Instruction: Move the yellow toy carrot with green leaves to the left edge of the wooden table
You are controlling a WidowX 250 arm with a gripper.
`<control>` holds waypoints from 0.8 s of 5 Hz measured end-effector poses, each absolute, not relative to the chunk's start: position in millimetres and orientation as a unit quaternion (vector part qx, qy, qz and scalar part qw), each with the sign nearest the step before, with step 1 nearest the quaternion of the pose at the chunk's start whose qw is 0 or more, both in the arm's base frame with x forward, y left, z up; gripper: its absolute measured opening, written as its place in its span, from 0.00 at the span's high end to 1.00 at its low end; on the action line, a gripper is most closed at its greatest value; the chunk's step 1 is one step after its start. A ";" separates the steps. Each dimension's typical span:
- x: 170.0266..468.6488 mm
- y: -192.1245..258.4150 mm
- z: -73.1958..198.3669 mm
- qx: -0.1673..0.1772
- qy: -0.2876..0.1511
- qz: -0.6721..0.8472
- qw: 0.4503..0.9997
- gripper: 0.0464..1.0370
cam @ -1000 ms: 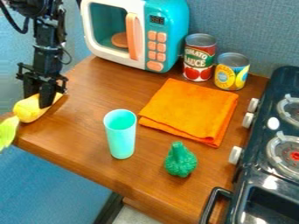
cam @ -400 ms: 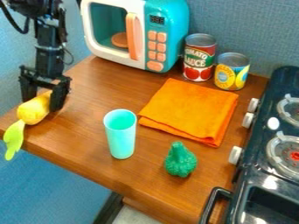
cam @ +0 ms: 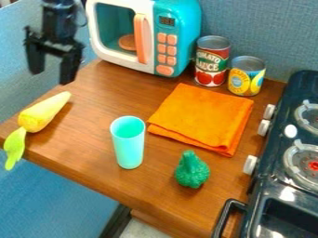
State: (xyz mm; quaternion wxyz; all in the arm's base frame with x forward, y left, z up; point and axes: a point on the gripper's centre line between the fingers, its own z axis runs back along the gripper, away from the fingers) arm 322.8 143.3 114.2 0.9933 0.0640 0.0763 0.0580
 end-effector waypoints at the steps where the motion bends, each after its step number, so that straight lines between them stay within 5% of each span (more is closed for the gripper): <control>1: 329.7 108.8 120.0 0.051 0.061 0.024 0.997 0.03; 4: 345.9 23.4 120.5 -0.002 -0.028 -0.040 0.999 0.03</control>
